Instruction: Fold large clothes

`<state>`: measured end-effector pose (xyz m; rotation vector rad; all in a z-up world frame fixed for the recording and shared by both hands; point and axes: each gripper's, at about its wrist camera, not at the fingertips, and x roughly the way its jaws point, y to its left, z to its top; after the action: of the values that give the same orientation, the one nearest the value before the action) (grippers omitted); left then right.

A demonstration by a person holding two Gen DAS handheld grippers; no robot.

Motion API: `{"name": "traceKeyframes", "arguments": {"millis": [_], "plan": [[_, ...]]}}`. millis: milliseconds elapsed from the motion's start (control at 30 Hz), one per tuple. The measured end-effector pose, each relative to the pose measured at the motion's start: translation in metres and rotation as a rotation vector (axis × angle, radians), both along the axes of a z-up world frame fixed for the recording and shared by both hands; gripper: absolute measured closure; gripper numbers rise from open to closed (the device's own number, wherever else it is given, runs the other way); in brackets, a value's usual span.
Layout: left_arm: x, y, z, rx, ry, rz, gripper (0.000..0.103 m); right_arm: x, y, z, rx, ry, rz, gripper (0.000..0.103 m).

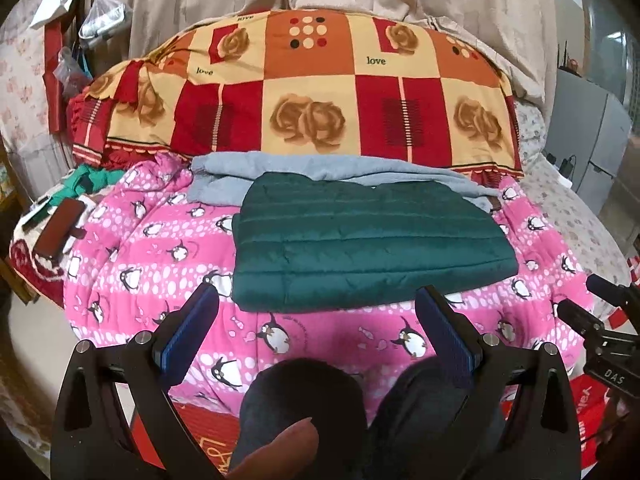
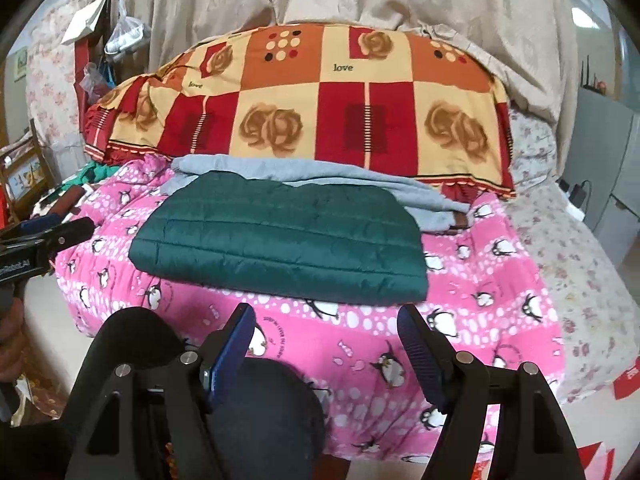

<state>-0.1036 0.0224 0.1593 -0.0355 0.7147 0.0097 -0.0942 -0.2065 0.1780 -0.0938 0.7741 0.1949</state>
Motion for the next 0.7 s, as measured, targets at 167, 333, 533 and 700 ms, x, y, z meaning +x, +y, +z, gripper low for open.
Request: {"name": "traceKeyframes", "arguments": {"millis": [167, 333, 533, 700], "plan": [[-0.005, -0.004, 0.005, 0.008, -0.007, -0.005, 0.004, -0.008, 0.007, 0.01, -0.021, -0.017, 0.011, 0.032], [-0.008, -0.008, 0.006, 0.016, -0.012, -0.005, 0.004, -0.014, 0.01, 0.013, -0.014, -0.021, 0.023, 0.032], [-0.011, -0.009, 0.006, 0.019, -0.018, -0.012, 0.004, -0.016, 0.009, 0.015, -0.011, -0.023, 0.02, 0.032], [-0.013, -0.01, 0.007, 0.018, -0.015, -0.01, 0.004, -0.017, 0.007, 0.016, -0.015, -0.017, 0.015, 0.032]]}}
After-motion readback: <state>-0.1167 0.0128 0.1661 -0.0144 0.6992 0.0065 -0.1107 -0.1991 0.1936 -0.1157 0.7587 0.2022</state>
